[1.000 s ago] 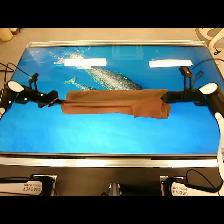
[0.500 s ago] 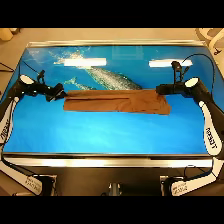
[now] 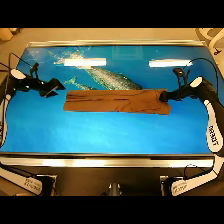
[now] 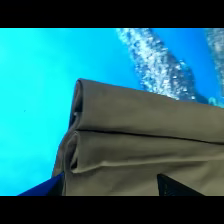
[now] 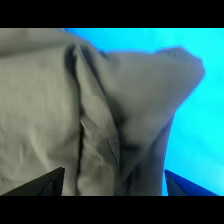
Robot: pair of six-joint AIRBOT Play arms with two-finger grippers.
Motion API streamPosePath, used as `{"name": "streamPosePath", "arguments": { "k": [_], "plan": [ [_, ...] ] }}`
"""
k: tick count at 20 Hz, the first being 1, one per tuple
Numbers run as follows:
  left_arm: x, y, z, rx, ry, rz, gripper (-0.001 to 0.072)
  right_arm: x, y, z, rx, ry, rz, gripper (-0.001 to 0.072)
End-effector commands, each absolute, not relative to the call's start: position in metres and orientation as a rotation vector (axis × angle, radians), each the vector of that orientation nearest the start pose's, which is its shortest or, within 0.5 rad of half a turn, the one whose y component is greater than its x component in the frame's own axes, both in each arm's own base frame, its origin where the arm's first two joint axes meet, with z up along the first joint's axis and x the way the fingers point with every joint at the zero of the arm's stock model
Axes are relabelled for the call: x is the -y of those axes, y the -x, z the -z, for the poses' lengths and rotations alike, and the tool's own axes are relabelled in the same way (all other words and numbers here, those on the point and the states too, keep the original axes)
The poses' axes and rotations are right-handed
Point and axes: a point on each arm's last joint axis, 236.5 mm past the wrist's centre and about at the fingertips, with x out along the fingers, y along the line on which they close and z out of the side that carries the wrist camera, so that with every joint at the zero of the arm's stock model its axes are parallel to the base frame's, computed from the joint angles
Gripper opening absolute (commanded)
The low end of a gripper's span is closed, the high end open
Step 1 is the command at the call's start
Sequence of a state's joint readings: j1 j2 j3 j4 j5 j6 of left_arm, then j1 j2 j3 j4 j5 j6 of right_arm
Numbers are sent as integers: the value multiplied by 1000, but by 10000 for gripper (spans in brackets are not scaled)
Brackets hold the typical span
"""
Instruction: Fold the shirts.
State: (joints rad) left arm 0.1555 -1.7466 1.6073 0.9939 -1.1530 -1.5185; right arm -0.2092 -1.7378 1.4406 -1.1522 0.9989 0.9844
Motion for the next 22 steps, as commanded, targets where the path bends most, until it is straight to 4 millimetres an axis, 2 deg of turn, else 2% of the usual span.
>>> {"name": "streamPosePath", "arguments": {
  "k": [1,3,5,7,9,10,11,12,13,14,16,17,19,22],
  "plan": [
    [54,-509,-40,-1125,520,256,708,20,-478,81,-1247,-110,-350,715],
    [72,-503,-60,-1100,488,296,708,11,-481,89,-1250,-193,-346,714],
    [93,-494,-71,-1107,458,342,709,5,-481,98,-1269,-271,-333,713],
    [115,-484,-75,-1129,430,389,709,-12,-482,100,-1272,-363,-368,711],
    [137,-477,-75,-1144,404,429,709,-29,-482,100,-1276,-396,-401,660],
    [147,-474,-74,-1146,393,448,709,-34,-481,100,-1280,-385,-411,598],
    [157,-473,-74,-1145,381,464,709,-40,-480,100,-1283,-376,-420,431],
    [168,-471,-74,-1143,371,481,708,-44,-481,100,-1280,-376,-427,171],
    [178,-470,-74,-1139,362,495,706,-46,-483,96,-1269,-390,-428,23],
    [188,-471,-73,-1130,353,508,631,-51,-487,87,-1243,-413,-441,21],
    [215,-476,-66,-1100,338,534,22,-59,-497,52,-1150,-402,-488,21],
    [232,-481,-60,-1081,330,547,27,-61,-501,29,-1098,-388,-507,21],
    [273,-483,-35,-1083,343,583,26,-67,-497,-24,-1014,-348,-544,21],
    [347,-456,11,-1221,530,681,26,-77,-471,-93,-932,-271,-607,21]
  ]
}}
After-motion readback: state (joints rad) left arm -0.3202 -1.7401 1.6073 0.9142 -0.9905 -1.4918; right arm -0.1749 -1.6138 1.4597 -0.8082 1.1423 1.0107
